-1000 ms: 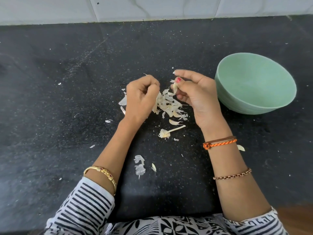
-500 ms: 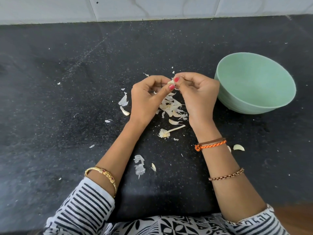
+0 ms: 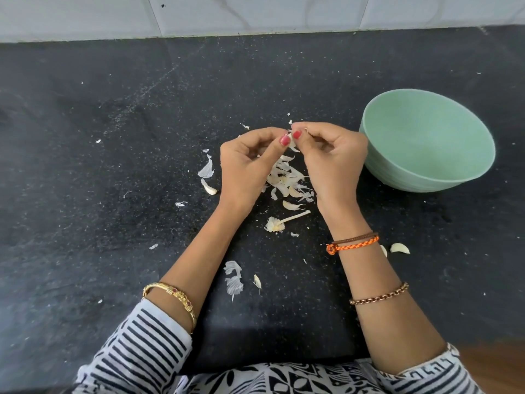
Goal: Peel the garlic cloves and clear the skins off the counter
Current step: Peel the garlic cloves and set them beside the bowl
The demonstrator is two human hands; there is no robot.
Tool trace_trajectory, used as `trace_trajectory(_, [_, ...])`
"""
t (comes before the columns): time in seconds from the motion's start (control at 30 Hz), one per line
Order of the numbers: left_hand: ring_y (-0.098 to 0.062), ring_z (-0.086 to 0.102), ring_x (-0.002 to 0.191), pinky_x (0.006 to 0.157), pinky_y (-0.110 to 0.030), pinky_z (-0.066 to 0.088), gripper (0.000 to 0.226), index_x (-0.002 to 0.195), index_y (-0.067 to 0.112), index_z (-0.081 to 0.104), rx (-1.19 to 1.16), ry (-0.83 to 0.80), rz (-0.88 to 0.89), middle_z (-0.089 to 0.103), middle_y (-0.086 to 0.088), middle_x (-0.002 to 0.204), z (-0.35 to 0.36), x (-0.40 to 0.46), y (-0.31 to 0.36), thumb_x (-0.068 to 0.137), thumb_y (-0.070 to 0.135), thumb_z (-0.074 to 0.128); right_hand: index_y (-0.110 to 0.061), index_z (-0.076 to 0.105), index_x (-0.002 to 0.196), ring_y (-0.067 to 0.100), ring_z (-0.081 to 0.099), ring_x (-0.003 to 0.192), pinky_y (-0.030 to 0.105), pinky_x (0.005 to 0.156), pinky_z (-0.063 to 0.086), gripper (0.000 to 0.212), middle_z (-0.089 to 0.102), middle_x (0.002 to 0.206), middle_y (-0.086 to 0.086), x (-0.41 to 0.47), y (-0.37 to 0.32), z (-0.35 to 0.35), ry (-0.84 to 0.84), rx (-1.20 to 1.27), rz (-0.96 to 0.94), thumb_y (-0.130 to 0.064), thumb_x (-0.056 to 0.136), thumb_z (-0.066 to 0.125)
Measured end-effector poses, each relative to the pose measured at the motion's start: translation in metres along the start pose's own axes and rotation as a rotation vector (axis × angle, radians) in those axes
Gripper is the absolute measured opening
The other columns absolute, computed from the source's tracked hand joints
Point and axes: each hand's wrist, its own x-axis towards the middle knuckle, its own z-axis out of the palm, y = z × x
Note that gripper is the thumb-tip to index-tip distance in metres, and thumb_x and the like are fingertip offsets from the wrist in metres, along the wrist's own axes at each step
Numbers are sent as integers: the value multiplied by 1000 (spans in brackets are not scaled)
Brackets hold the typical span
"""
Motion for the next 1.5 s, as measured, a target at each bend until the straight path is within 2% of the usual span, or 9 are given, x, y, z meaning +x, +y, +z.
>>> trace_trajectory(0.17, [-16,57,67,62,-19,50,16,85,21,67,63,5,50,67,7,77,0,0,-2,78,7,71,-9,72,89,1,66,65,15,63,50,12,68,69,-6,-3,-9,1,-30,190,140,-1,82,66])
trace_trajectory(0.4, [2,60,66,64,-14,46,16,83,21,66,32,33,51,67,18,68,-7,3,0,80,5,68,-5,72,88,0,65,69,15,68,51,11,69,73,-3,1,-5,-3,-102,152,235,0,80,68])
trace_trajectory(0.5, [1,61,68,66,-15,47,17,89,19,67,34,8,59,68,17,70,-8,3,2,80,4,68,-12,72,84,1,65,67,17,66,52,15,68,71,-4,0,-6,-2,-97,131,199,2,79,68])
trace_trajectory(0.63, [-10,62,71,67,-26,51,12,90,17,69,47,-26,70,70,10,76,-6,1,2,80,12,70,-8,72,84,0,65,65,16,64,52,13,67,70,-7,-1,-6,-1,-68,119,177,4,80,67])
trace_trajectory(0.73, [-12,54,62,58,-24,48,12,85,17,69,71,-16,66,67,8,74,-3,1,1,74,13,74,-5,70,87,-4,65,63,11,62,48,16,65,68,-7,-2,-12,-1,-76,202,200,8,82,62])
trace_trajectory(0.9, [-24,57,67,68,-35,52,16,78,23,71,-22,24,21,69,8,71,-5,3,0,72,9,74,-9,70,85,-4,63,68,10,64,46,14,67,73,-6,-1,-15,-4,-163,255,290,1,85,62])
trace_trajectory(1.1, [1,59,63,61,-14,46,11,82,14,67,-60,-1,18,69,15,70,-5,2,3,79,3,67,-10,69,86,-3,63,65,13,64,49,18,65,72,-5,0,-12,-3,-94,226,243,6,80,65])
trace_trajectory(1.33, [5,56,60,58,-10,42,19,96,14,67,-44,-5,21,68,16,68,-3,0,5,81,2,66,-21,66,71,-1,63,67,18,67,53,28,65,72,-10,-1,-5,1,-38,101,124,6,79,66])
trace_trajectory(1.5, [-6,62,68,66,-19,51,12,82,12,69,-48,10,-31,70,9,71,-1,0,0,75,3,72,-17,62,70,-1,62,68,14,65,50,26,63,74,-12,-3,-2,4,-40,48,58,8,78,62])
